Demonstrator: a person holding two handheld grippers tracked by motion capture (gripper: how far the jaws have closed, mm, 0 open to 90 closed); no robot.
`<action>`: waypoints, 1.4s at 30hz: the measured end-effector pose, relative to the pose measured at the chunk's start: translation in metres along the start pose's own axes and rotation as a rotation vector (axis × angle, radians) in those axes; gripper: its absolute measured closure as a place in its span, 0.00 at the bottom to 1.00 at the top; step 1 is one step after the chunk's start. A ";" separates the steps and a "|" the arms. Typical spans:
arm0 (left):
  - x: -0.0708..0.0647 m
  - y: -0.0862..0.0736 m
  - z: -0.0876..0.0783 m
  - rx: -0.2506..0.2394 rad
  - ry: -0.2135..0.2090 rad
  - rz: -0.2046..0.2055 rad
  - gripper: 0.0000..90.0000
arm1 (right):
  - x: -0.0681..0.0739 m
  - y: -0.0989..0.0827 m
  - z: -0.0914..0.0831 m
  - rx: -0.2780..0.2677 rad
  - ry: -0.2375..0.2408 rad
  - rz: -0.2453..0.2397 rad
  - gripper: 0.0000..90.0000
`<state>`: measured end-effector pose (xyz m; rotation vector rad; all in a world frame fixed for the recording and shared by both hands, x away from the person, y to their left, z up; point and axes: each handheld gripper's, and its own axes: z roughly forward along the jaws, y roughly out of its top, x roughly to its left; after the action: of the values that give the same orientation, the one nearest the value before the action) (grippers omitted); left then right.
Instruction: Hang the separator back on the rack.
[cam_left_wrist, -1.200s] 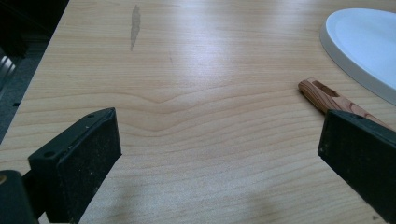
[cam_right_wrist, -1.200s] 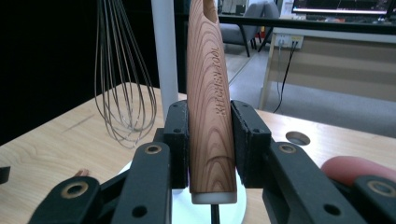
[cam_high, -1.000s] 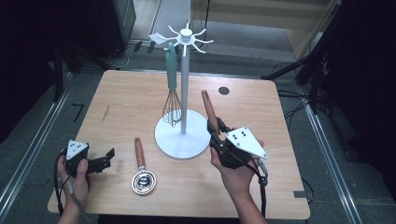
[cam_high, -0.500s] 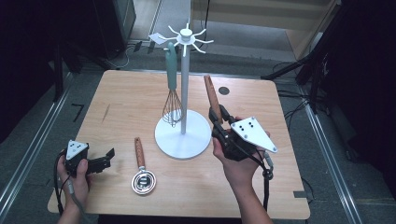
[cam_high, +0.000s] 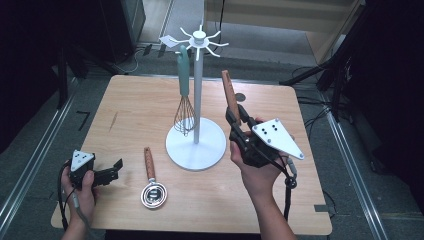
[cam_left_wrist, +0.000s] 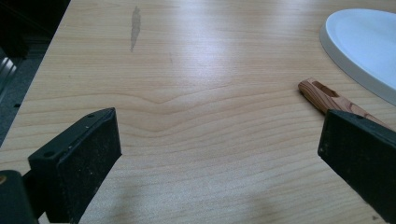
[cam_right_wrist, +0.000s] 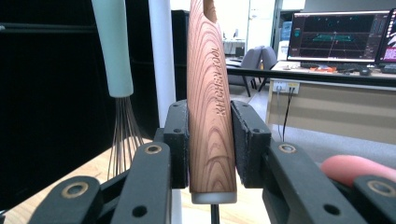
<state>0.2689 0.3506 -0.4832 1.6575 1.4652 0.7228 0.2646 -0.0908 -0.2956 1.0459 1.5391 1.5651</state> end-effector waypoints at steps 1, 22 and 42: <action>0.000 0.000 0.000 0.000 0.000 0.000 0.00 | 0.000 0.001 0.000 -0.004 0.002 -0.005 0.79; 0.000 0.000 0.000 -0.001 -0.002 -0.001 0.00 | 0.003 0.022 0.000 -0.074 0.015 -0.014 0.79; 0.001 0.000 0.000 0.001 -0.003 0.000 0.00 | 0.008 0.031 0.001 -0.104 0.027 -0.018 0.79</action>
<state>0.2689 0.3512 -0.4832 1.6591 1.4634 0.7196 0.2639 -0.0851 -0.2642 0.9544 1.4638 1.6346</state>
